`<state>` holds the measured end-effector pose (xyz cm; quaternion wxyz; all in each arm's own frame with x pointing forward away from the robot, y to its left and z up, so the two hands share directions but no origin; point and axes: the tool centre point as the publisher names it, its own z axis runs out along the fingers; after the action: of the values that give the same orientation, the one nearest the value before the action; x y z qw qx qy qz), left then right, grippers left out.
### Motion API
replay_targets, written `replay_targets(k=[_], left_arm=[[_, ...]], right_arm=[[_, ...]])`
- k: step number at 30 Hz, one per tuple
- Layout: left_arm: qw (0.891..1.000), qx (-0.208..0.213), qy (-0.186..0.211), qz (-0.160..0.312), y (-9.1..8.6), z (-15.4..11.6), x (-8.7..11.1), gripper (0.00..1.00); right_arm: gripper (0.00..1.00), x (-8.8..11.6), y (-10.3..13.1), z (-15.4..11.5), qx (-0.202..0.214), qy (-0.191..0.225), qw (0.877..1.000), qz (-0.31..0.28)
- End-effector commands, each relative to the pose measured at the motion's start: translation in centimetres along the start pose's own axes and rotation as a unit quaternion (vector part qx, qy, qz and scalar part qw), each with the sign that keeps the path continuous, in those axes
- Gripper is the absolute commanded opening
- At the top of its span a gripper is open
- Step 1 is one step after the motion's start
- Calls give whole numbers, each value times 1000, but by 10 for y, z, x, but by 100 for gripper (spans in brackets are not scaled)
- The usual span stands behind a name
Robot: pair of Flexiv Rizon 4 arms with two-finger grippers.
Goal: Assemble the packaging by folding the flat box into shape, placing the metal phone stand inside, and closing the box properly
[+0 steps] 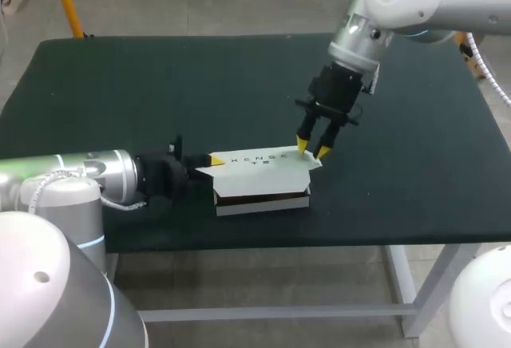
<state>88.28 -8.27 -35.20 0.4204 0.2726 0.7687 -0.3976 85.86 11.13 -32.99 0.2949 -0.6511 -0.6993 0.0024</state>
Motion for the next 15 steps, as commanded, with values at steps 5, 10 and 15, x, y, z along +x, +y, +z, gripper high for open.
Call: replay_targets(k=[5,10,15], left_arm=[[1000,2,-11,1,2,1,5,0],[1000,3,-13,2,1,1,5,0],[1000,3,-13,5,1,1,6,5]], right_arm=[[38,-3,2,7,7,-1,1000,-4],[38,-2,2,11,8,-3,1000,-9],[37,-2,2,12,8,-5,1000,-11]])
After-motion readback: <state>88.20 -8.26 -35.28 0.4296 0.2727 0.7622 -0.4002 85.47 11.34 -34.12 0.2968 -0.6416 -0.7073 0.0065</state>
